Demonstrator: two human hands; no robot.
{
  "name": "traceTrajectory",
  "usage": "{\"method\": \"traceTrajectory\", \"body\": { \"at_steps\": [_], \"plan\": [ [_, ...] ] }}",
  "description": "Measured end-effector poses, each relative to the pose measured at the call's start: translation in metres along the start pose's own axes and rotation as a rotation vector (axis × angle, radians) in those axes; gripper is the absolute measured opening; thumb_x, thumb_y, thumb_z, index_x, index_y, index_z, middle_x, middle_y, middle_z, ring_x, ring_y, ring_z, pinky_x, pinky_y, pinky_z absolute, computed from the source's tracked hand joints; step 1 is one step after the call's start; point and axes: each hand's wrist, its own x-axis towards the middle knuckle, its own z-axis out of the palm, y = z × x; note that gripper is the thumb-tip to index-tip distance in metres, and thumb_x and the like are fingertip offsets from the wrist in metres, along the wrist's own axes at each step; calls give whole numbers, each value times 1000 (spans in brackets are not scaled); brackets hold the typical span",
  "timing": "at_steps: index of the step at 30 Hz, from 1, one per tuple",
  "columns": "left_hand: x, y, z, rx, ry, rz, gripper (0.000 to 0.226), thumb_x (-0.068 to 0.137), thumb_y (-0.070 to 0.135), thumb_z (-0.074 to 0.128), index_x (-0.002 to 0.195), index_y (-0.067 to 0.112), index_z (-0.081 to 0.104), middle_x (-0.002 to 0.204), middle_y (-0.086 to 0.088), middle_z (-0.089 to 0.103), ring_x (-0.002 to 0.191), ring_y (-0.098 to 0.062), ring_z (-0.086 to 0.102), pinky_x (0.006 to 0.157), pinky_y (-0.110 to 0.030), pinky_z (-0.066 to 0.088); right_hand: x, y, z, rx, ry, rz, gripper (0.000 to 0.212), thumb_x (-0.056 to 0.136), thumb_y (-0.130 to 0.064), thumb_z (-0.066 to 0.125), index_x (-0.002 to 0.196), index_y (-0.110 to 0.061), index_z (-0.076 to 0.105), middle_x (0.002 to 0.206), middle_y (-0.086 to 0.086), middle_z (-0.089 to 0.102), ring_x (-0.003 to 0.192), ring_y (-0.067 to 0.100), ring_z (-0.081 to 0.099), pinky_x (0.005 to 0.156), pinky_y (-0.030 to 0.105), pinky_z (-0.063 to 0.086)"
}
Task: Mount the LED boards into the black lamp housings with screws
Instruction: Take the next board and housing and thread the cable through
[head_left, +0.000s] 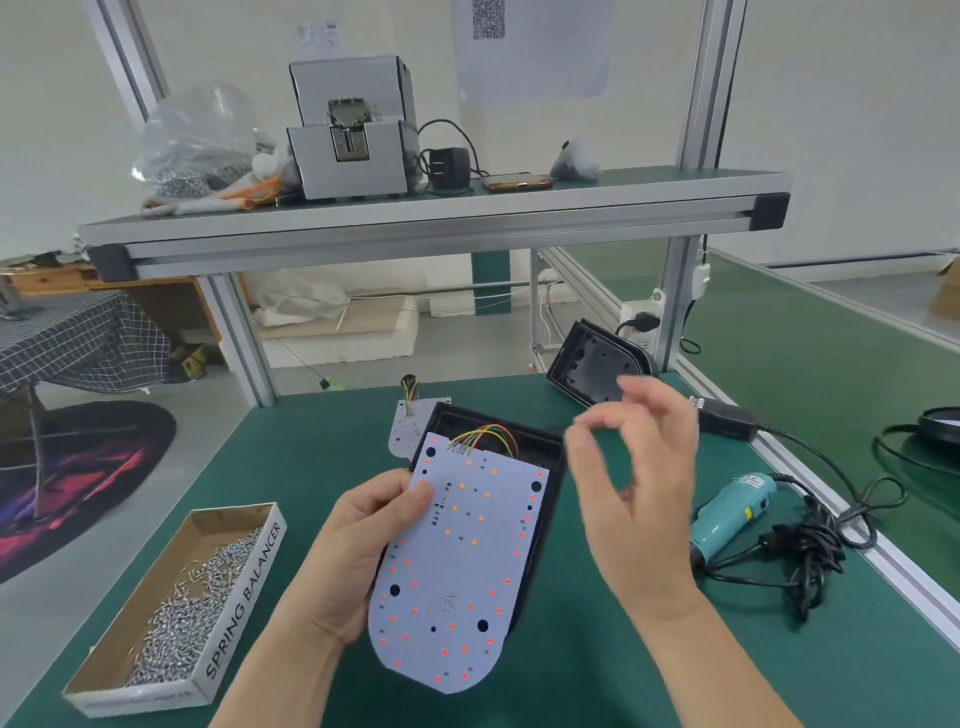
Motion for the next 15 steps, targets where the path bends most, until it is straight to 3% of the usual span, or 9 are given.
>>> {"method": "traceTrajectory", "body": {
  "at_steps": [2, 5, 7, 9, 11, 15],
  "plan": [
    [1, -5, 1, 17, -9, 1, 20, 86, 23, 70, 81, 4, 68, 84, -19, 69, 65, -26, 67, 60, -33, 57, 1, -6, -3, -169, -261, -139, 23, 87, -45, 67, 91, -23, 72, 137, -2, 49, 139, 23, 36, 114, 31, 24],
    [2, -9, 7, 54, -10, 6, 42, 74, 44, 86, 82, 6, 69, 84, -16, 70, 67, -25, 65, 61, -31, 56, 0, -7, 0, -235, -586, 18, 35, 86, -48, 73, 85, -13, 70, 141, -7, 48, 146, 13, 23, 118, 32, 19],
    [2, -10, 11, 130, 6, 25, 49, 71, 55, 81, 88, 10, 74, 92, -14, 73, 75, -26, 68, 66, -34, 57, 0, -6, 1, -22, -589, 158, 26, 90, -32, 74, 80, -9, 68, 135, -11, 50, 138, 4, 28, 108, 19, 27],
    [2, -12, 14, 186, 8, 31, 50, 79, 60, 72, 102, 16, 77, 107, -13, 75, 93, -28, 72, 79, -38, 60, 2, -4, 4, 56, -486, 242, 24, 93, -23, 70, 77, -7, 65, 131, -13, 51, 131, 3, 34, 89, 6, 32],
    [2, -14, 16, 203, 6, 40, 49, 85, 62, 65, 112, 22, 75, 117, -9, 74, 109, -27, 70, 88, -40, 59, 4, -4, 7, 51, -427, 264, 24, 94, -21, 68, 77, -5, 63, 131, -13, 49, 128, 5, 35, 79, 4, 34],
    [3, -16, 20, 204, 34, 166, 41, 91, 47, 58, 132, 49, 60, 137, 13, 63, 128, -12, 59, 106, -39, 49, 3, -4, 10, 30, -479, 214, 23, 95, -20, 67, 78, -5, 60, 133, -8, 48, 130, 7, 33, 76, 5, 38]
  ]
}}
